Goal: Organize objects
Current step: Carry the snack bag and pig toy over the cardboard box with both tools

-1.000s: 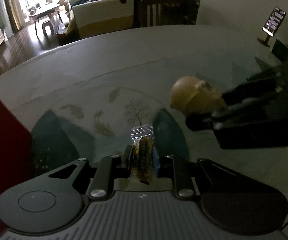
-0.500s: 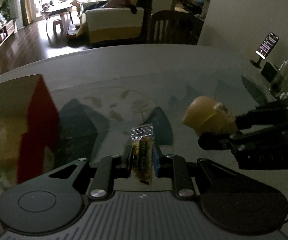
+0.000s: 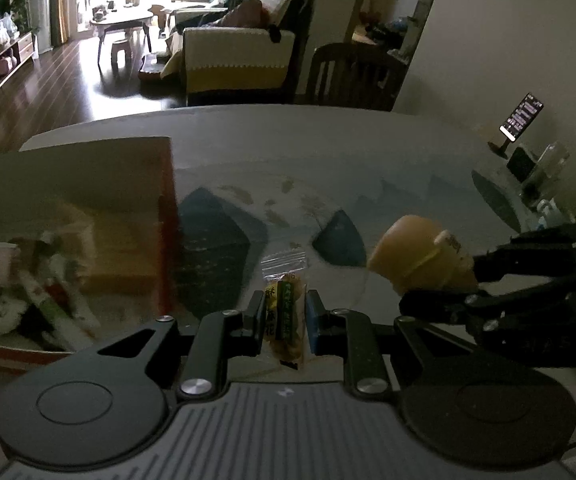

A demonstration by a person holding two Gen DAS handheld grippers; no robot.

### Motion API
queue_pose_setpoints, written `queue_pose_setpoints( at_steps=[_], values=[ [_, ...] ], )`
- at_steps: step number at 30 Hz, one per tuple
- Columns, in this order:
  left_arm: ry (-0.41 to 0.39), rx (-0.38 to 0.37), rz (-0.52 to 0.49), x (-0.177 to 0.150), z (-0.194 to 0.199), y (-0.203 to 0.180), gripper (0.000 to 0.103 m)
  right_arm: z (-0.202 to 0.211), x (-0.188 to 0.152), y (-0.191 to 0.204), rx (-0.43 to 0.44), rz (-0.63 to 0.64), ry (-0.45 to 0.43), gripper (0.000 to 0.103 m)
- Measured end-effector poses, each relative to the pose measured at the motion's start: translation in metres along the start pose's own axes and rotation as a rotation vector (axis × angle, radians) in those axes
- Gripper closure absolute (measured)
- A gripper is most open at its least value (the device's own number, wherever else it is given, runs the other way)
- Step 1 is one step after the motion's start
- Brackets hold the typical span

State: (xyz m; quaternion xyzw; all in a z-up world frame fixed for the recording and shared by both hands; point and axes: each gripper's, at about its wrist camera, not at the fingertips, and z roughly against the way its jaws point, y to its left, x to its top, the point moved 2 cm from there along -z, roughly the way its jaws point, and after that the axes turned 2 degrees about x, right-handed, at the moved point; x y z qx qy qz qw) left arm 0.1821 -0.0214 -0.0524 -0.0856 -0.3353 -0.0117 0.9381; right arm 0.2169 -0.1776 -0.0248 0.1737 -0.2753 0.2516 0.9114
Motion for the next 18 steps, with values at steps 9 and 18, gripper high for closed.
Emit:
queue_pose_setpoints(
  at_steps=[9,18],
  values=[
    [-0.030,-0.002,0.001,-0.003,0.033,0.063,0.084,-0.016,0.018,0.069,-0.006,0.018,-0.010,0.063],
    [-0.038,0.030,-0.006,-0.003,0.051,0.128,0.084,-0.048,0.046,0.131,-0.001,0.055,-0.023,0.063]
  ],
)
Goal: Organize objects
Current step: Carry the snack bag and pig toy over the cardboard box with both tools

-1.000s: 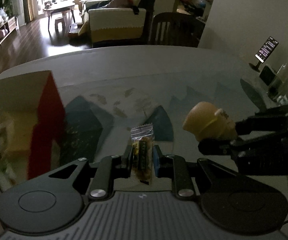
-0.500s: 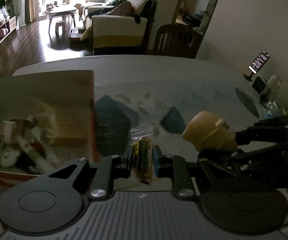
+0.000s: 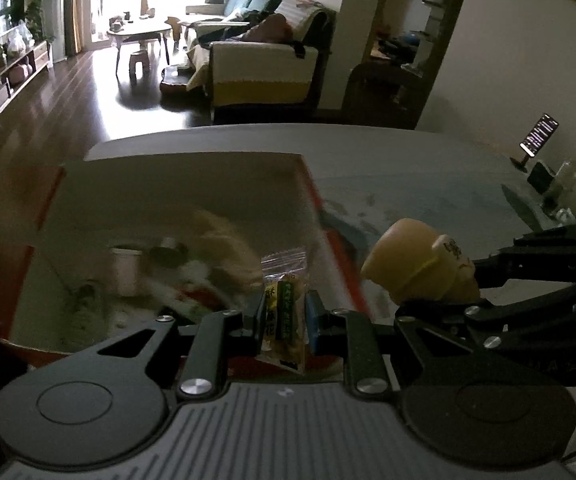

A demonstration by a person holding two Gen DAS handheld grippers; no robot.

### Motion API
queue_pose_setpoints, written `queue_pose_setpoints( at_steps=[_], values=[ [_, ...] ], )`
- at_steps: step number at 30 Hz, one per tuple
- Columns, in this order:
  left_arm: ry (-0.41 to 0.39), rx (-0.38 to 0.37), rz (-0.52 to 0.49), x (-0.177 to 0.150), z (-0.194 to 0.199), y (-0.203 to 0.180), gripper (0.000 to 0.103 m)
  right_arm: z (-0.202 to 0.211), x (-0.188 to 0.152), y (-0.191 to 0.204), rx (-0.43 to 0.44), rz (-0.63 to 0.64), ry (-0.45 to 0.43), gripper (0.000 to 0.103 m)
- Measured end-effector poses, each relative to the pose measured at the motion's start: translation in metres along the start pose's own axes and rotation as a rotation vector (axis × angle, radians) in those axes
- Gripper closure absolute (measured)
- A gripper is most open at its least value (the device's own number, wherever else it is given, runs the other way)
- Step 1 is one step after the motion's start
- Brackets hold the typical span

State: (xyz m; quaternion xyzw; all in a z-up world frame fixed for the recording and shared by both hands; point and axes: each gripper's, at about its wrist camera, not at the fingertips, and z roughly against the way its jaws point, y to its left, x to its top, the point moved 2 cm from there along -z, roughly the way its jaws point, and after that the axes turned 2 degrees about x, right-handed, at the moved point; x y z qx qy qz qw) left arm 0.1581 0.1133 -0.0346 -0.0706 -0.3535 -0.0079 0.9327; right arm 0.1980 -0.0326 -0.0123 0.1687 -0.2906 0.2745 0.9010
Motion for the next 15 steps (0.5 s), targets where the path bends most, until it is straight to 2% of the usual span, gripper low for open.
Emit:
queue_pose_setpoints(
  at_steps=[8,15],
  values=[
    [0.000,0.043,-0.024,0.006,0.000,0.049,0.083,-0.033,0.023,0.033,-0.015,0.031,0.012,0.063],
    [0.012,0.085,-0.050,0.017,-0.015,0.080,0.083,-0.058,0.035,0.044,-0.036,0.041,0.025,0.063]
  ],
)
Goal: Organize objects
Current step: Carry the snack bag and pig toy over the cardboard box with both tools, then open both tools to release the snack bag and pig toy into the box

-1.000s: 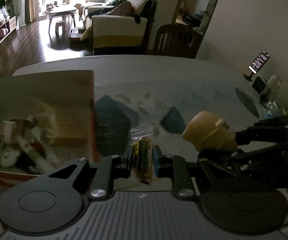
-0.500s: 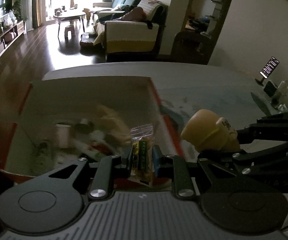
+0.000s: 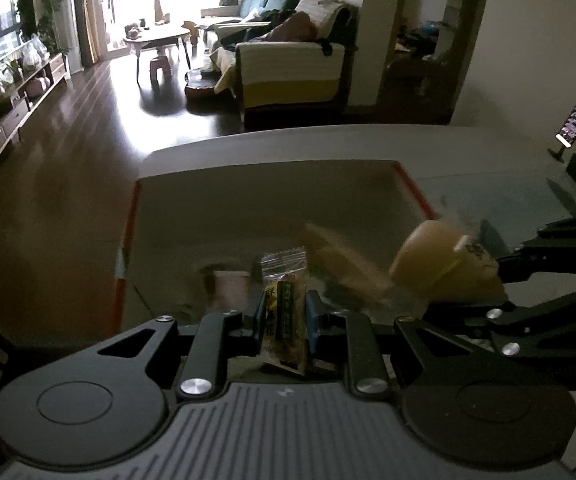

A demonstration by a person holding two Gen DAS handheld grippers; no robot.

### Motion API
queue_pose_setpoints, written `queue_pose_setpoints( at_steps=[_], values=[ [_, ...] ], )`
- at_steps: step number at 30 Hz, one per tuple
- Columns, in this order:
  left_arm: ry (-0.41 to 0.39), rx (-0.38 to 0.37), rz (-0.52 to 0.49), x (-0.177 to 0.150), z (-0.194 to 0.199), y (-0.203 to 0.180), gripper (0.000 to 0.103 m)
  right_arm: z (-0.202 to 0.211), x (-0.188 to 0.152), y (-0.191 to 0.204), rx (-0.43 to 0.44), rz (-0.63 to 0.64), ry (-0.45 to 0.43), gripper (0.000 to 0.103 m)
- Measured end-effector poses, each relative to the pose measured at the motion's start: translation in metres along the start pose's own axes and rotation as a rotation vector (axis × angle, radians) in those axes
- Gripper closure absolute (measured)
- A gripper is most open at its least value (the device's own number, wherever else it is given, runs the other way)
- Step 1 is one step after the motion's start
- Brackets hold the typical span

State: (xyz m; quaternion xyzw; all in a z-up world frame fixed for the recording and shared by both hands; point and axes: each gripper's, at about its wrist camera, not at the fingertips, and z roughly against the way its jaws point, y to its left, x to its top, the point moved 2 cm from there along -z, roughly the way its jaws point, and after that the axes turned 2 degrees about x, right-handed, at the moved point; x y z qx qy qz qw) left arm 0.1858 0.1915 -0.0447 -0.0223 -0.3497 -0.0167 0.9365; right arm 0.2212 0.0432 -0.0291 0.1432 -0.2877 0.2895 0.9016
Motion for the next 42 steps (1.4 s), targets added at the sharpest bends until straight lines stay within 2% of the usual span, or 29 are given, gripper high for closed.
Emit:
queue_pose_setpoints(
  at_steps=[8,17,23,32,34,37,42],
  values=[
    [0.028,0.030,-0.031,0.017,-0.030,0.017,0.083,-0.031,0.008,0.003,-0.015,0.002,0.031,0.063],
    [0.060,0.009,-0.059,0.025,-0.061,0.011,0.083,-0.056,0.009,0.008,-0.022,0.006,0.065,0.063],
    [0.125,-0.005,-0.088,0.028,-0.089,0.005,0.083,-0.063,0.010,0.011,-0.020,0.016,0.074,0.062],
    [0.219,-0.032,-0.039,0.020,-0.109,0.012,0.083,-0.066,0.009,0.013,-0.029,0.014,0.072,0.058],
    [0.235,-0.032,-0.026,0.018,-0.111,0.015,0.083,-0.065,0.009,0.013,-0.025,0.013,0.074,0.055],
    [0.243,-0.037,-0.011,0.017,-0.111,0.019,0.083,-0.063,0.008,0.013,-0.010,0.011,0.077,0.049],
    [0.226,-0.020,0.007,0.014,-0.104,0.022,0.083,-0.053,0.004,0.011,-0.002,0.008,0.062,0.044]
  ],
)
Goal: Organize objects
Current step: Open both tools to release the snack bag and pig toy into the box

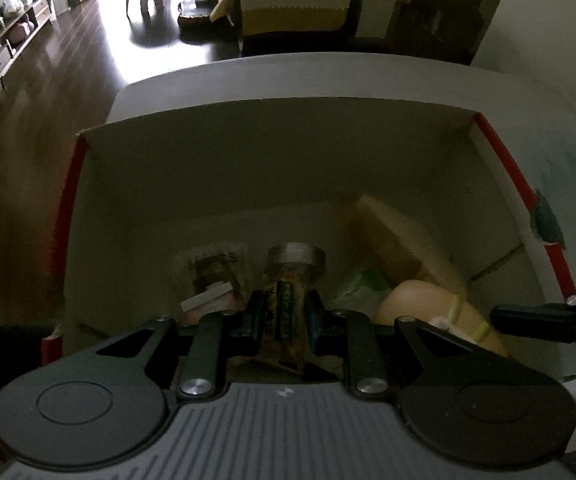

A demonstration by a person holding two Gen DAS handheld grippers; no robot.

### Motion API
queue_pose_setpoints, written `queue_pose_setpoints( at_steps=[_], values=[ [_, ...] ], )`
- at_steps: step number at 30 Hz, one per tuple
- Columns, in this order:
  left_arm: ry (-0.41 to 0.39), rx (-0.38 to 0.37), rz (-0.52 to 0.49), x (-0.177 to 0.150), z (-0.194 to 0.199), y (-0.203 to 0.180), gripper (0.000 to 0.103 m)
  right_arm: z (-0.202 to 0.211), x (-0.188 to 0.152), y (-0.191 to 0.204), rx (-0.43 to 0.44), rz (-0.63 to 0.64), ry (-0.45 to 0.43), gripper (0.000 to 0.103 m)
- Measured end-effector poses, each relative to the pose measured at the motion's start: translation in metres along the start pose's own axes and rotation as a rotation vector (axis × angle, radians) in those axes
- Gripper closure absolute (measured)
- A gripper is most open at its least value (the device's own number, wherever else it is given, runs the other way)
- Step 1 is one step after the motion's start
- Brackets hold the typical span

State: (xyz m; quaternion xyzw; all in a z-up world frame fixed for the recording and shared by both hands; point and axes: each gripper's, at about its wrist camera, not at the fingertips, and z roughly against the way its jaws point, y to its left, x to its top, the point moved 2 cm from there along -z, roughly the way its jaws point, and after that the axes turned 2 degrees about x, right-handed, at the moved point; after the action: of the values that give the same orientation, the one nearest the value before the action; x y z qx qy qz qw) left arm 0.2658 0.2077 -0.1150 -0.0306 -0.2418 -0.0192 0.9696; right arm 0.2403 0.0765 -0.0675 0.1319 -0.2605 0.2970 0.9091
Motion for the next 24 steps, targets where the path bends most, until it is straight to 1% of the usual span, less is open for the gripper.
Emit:
queue_pose_setpoints(
  at_steps=[1,3,4,6,8,9,14,16,18,20,24],
  values=[
    [-0.003,0.005,0.001,-0.002,0.002,0.000,0.082,0.002,0.000,-0.001,0.001,0.000,-0.003,0.042],
    [-0.008,0.006,0.003,-0.005,0.004,0.000,0.080,0.007,-0.001,-0.002,-0.002,-0.003,-0.012,0.040],
    [-0.012,0.005,0.004,-0.006,0.006,-0.001,0.076,0.009,-0.002,-0.003,0.000,-0.007,-0.015,0.040],
    [-0.025,0.012,0.005,-0.009,0.011,-0.001,0.065,0.012,-0.003,-0.005,0.002,-0.015,-0.017,0.039],
    [-0.043,0.023,0.006,-0.008,0.017,0.000,0.039,0.015,-0.005,-0.006,0.004,-0.020,-0.020,0.038],
    [-0.057,0.027,0.006,-0.009,0.021,0.000,0.036,0.016,-0.006,-0.006,0.004,-0.021,-0.023,0.036],
    [-0.088,0.031,0.023,-0.013,0.037,0.002,0.036,0.028,-0.009,-0.007,0.006,-0.023,-0.045,0.032],
    [-0.102,0.030,0.023,-0.016,0.044,0.000,0.036,0.034,-0.011,-0.008,0.008,-0.025,-0.057,0.027],
    [-0.119,0.021,0.024,-0.019,0.052,-0.002,0.035,0.041,-0.011,-0.010,0.013,-0.027,-0.074,0.025],
    [-0.137,0.017,0.025,-0.022,0.060,-0.002,0.033,0.047,-0.012,-0.011,0.014,-0.030,-0.090,0.023],
    [-0.174,0.002,0.036,-0.028,0.077,-0.004,0.031,0.058,-0.014,-0.015,0.024,-0.047,-0.121,0.019]
  ],
)
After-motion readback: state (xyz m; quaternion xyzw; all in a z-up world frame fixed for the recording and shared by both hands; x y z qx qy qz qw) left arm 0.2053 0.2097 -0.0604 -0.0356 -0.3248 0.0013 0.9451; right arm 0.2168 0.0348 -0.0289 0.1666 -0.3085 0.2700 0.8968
